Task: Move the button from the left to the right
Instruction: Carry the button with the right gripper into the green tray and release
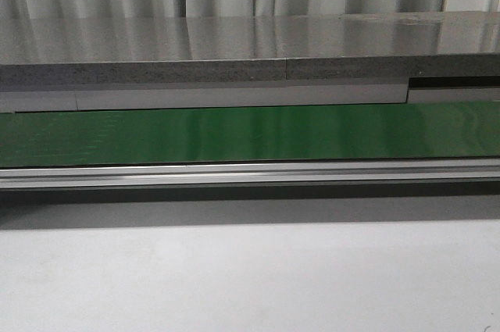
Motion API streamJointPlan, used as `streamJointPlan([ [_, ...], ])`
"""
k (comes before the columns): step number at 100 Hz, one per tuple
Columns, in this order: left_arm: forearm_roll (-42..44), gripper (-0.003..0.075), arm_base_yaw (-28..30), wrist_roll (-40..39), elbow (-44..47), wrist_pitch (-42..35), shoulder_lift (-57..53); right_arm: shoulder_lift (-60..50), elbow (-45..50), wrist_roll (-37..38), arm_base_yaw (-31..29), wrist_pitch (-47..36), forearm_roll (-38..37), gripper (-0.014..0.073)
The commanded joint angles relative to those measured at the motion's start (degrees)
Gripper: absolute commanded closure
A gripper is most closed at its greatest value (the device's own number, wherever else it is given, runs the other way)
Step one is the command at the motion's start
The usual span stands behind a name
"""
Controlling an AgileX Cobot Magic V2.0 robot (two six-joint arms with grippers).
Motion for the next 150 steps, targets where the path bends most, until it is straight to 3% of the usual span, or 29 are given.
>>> streamJointPlan([
  [1, -0.5, 0.0741, -0.4, -0.5, -1.5, -4.3, 0.5, -2.6, -1.8, 0.0, -0.2, -1.3, 0.5, 0.0184],
  [11, -0.5, 0.0741, -0.4, -0.5, -1.5, -4.3, 0.5, -2.6, -1.8, 0.1, -0.2, -1.3, 0.5, 0.0114],
  [52, -0.5, 0.0741, -0.4, -0.5, -1.5, -4.3, 0.5, -4.6, -2.0, 1.8, -0.2, -1.9, 1.0, 0.0113],
  [78, -0.5, 0.0741, -0.4, -0.5, -1.5, -4.3, 0.5, -12.6, -2.0, 2.2, 1.3, -4.1, 8.0, 0.0113],
  [135, -0.5, 0.0741, -0.4, -0.5, -1.5, -4.3, 0.5, -31.3, -1.6, 3.1, 21.3, -4.3, 9.8, 0.0113],
  [150, -0.5, 0.0741, -0.4, -0.5, -1.5, -4.3, 0.5, -37.8, 2.8, 3.2, 25.2, -7.2, 9.9, 0.0113],
])
